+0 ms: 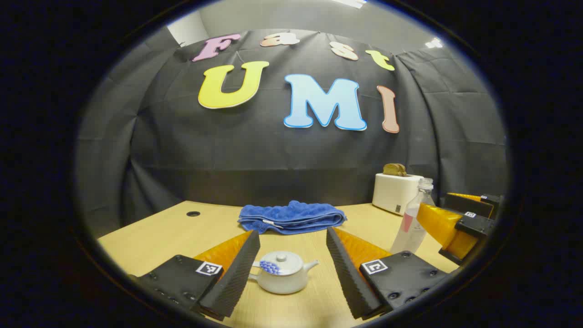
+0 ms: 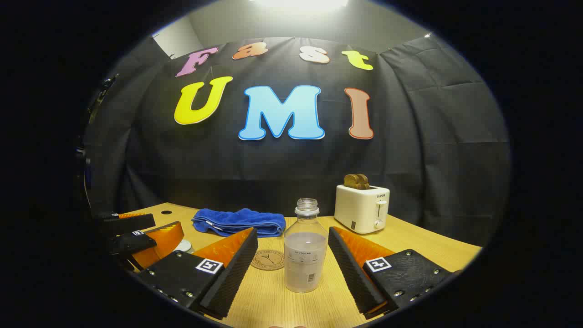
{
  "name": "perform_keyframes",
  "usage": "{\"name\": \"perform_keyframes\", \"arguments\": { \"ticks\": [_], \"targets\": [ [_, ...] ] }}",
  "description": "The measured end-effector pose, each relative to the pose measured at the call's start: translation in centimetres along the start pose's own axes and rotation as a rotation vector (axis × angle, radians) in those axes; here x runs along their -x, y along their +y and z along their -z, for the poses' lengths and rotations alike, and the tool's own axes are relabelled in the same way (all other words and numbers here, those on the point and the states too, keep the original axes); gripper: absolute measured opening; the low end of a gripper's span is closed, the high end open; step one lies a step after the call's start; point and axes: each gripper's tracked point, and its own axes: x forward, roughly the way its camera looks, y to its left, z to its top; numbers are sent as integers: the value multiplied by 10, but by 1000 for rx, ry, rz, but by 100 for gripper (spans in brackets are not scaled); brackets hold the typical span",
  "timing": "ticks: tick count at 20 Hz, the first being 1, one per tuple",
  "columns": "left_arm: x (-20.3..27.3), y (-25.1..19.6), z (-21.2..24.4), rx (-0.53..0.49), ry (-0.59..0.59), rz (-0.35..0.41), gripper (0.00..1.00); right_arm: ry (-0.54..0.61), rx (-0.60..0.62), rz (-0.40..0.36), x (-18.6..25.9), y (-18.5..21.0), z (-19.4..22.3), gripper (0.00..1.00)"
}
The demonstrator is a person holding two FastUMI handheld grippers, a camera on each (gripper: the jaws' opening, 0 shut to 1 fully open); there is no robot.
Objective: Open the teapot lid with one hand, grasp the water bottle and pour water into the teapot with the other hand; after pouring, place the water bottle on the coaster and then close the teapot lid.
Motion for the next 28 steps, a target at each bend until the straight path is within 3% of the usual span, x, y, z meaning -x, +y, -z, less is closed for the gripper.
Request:
{"name": "perform_keyframes", "arguments": {
  "ticks": [18, 22, 24, 28],
  "targets": [
    [-20, 7, 14, 7, 52, -26, 94, 22, 2, 1, -3, -5, 11, 98],
    [-35, 13, 20, 10, 85, -36, 88, 28, 5, 14, 0, -12, 14, 98],
    [-40, 18, 24, 2, 98, -50, 79, 34, -2, 19, 1, -15, 16, 98],
    [-46, 16, 37, -7, 138, -43, 71, 42, -10, 33, 1, -21, 19, 98]
  ]
}}
